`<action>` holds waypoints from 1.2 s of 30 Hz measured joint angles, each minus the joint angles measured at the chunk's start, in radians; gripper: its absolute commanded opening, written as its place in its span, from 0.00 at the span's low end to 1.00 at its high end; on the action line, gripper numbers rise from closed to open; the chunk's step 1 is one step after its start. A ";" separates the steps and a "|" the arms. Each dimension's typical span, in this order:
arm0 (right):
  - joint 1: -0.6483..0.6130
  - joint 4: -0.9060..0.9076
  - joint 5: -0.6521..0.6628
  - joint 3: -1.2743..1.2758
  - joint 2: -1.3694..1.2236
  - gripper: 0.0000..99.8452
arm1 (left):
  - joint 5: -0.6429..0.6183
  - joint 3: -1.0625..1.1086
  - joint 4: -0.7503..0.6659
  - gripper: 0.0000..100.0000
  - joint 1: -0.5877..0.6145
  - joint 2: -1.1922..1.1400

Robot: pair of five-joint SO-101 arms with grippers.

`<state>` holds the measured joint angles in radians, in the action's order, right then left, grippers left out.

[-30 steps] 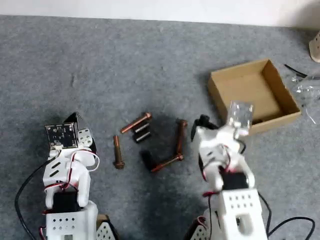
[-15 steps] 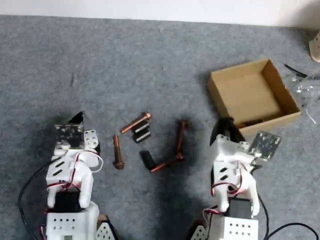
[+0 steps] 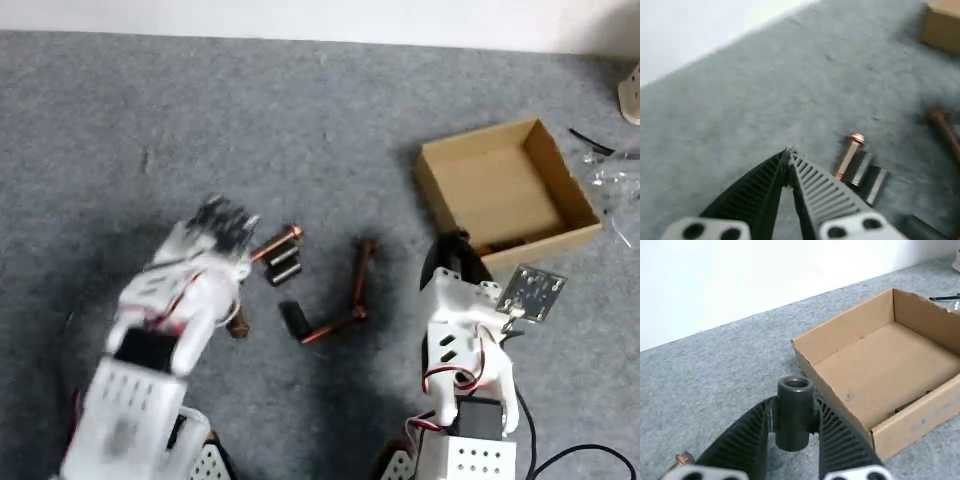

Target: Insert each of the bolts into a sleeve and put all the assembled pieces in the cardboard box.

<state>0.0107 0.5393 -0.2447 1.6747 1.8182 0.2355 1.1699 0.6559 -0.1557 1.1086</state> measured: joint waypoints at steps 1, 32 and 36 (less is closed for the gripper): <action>0.000 0.000 0.000 0.000 0.000 0.00 | 0.000 -0.049 0.000 0.02 -0.012 -0.091; 0.000 -0.051 0.000 0.000 0.000 0.00 | 0.190 -0.914 0.193 0.10 -0.121 -1.422; 0.000 -0.051 0.000 0.000 0.000 0.00 | 0.186 -0.916 0.193 0.10 -0.117 -1.424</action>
<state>0.0107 0.4887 -0.2447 1.6747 1.8182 0.4212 0.2539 0.8493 -0.2723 -0.3153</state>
